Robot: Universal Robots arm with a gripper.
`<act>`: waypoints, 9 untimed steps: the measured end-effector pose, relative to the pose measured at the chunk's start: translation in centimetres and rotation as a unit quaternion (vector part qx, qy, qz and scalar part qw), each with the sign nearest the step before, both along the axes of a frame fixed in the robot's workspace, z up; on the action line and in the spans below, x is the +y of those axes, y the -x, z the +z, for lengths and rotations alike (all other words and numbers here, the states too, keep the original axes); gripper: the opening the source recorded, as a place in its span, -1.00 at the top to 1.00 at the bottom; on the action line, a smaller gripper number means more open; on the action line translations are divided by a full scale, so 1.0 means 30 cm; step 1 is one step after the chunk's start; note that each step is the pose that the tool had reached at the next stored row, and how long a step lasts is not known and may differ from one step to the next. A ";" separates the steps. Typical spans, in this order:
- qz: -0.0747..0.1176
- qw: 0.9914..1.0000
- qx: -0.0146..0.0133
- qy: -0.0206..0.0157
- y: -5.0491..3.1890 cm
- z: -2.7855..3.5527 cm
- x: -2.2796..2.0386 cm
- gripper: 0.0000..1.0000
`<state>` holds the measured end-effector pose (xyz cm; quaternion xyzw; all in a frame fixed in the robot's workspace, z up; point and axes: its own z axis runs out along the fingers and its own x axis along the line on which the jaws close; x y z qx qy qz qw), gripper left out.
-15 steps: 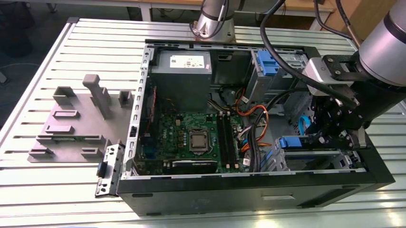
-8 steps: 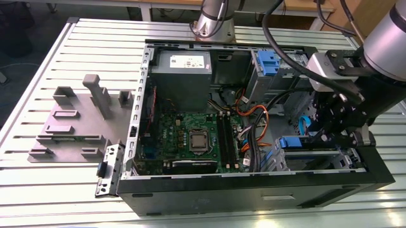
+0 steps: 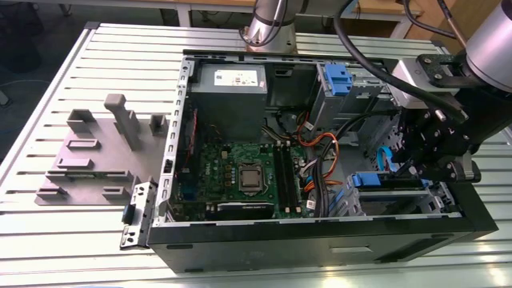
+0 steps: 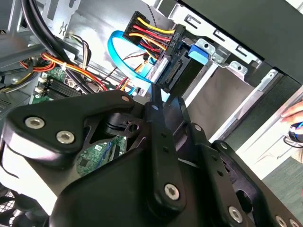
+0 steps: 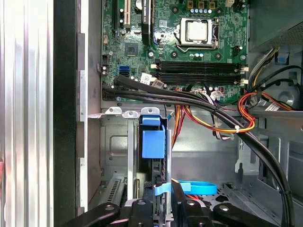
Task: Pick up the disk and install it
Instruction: 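Insert the first disk wire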
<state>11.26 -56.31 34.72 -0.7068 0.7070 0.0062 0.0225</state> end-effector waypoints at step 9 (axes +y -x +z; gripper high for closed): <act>0.000 1.000 0.000 0.000 0.000 0.014 0.000 0.41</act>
